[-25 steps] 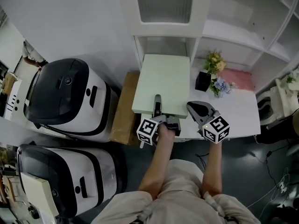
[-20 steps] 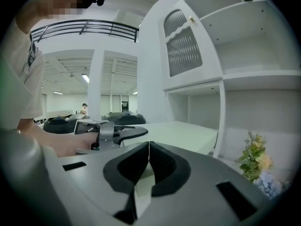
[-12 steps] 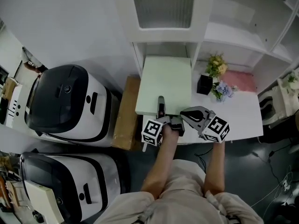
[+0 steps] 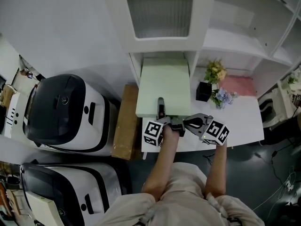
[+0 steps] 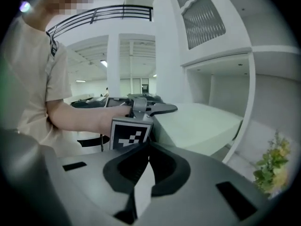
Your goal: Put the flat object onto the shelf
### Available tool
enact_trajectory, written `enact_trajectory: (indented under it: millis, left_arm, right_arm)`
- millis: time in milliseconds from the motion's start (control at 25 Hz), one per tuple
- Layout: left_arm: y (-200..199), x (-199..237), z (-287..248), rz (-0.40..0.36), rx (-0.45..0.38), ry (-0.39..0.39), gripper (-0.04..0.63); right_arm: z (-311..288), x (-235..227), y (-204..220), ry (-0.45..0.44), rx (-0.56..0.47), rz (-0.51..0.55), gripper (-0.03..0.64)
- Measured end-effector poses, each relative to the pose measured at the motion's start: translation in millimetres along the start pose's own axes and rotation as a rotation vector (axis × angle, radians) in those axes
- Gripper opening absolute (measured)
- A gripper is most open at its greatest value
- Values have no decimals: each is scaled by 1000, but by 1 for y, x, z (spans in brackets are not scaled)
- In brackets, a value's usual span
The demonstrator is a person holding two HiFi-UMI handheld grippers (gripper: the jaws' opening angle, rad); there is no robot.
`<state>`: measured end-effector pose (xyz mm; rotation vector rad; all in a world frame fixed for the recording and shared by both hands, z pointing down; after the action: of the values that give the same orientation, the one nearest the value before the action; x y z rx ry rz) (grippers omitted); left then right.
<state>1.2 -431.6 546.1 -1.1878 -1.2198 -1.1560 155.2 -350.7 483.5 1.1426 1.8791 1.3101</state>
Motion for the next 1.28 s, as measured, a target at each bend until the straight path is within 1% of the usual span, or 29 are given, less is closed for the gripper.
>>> enact_trajectory:
  millis: [120,280,520,680,840,1000,1160,1280]
  left_arm:
    - [7,1,-11,15,33,1,272]
    - [12,3,-27,8,84,8,272]
    - [12,7,-51,17,135,21,272]
    - [14,7,-64,26,167,34,273]
    - [16,9,-73,25,222,47,273]
    - [16,11,-79,37,271,53,275]
    - [13,12,-82,44,305,58,278]
    - [11,11,-87,65,317,64,281]
  right_arm:
    - [0,-14,0,51,-11,-3,67]
    - [-10,-31,-5,125,-71,-22,67]
    - [-27,-48,-8,198,-102,-18,67]
    - [-34,-61,-10,234,-127,-33,67]
    - [-43,-68,-9,254,-153,-53,67]
    - [-54,-73,-10,289,-153,-41,67]
    - [-64,-75,-13,291,-150,-27,67]
    - [-72,-81,-18,299,-149,-18,67]
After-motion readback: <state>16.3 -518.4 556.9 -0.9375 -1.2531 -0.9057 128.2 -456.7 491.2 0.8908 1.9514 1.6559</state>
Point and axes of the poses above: the fingertips, and each gripper's own axes: z backward along the fingers, x to its left, y out of its underside, the point moved 8 cm from there along z, backward along the fingers, and after that the axes turned 11 degrees about -x, right-handed, at the moved point
